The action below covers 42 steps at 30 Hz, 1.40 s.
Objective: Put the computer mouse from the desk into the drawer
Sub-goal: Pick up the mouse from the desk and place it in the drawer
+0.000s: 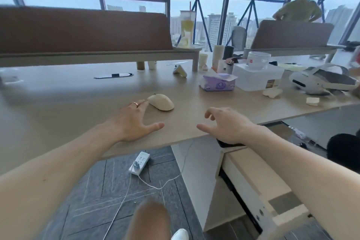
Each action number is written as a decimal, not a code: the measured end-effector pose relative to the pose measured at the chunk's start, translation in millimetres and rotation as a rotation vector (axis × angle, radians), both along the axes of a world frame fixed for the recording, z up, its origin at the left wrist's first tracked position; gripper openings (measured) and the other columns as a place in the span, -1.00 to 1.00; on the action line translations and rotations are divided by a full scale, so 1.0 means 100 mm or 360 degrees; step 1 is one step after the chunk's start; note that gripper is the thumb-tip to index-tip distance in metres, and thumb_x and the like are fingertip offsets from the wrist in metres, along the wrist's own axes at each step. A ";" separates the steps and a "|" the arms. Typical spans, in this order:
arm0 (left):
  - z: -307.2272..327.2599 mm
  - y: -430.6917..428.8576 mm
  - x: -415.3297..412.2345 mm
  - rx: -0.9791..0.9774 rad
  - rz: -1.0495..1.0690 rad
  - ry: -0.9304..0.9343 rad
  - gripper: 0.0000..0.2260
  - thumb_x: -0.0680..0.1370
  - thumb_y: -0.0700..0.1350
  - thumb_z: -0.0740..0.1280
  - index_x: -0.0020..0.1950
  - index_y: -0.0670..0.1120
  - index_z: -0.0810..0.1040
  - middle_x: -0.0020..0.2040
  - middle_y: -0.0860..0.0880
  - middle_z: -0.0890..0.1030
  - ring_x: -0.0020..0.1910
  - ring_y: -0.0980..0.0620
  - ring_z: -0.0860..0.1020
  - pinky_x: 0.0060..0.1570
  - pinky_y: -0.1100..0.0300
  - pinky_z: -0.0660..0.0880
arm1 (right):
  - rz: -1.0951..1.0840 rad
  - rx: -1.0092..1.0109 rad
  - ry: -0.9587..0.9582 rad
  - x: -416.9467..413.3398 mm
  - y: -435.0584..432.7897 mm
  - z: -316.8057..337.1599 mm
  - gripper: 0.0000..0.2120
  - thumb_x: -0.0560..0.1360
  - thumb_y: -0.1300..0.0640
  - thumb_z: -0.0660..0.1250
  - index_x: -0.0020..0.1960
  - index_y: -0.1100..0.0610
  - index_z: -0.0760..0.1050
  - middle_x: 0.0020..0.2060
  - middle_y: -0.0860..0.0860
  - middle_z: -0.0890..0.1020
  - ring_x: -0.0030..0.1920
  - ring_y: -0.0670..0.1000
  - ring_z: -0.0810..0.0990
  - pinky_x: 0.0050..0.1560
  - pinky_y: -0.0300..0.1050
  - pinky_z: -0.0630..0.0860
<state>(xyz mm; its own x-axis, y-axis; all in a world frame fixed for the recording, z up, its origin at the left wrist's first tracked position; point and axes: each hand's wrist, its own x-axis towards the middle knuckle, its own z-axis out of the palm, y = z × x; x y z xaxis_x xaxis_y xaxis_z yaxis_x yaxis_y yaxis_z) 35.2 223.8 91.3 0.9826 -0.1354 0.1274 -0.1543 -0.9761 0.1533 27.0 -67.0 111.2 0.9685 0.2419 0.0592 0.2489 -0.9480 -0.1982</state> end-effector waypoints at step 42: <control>-0.44 0.21 0.20 0.0009 0.0035 -0.0084 0.01 0.33 0.61 -0.05 0.56 -0.03 0.29 0.56 -0.02 0.33 0.51 -0.07 0.28 0.48 -0.10 0.16 | 0.0225 0.0548 -0.0280 0.86 0.56 -0.26 -0.41 0.47 0.02 0.37 0.49 -0.10 0.38 0.26 0.14 0.55 0.28 0.15 0.46 0.19 -0.05 0.37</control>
<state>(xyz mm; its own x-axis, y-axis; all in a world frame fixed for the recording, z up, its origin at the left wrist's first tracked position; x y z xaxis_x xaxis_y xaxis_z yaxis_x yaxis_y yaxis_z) 55.3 245.1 47.2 0.9772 -0.1143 0.1787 -0.1403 -0.9801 0.1402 113.5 -11.3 85.0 0.8949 0.3091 0.3218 0.4305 -0.7877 -0.4407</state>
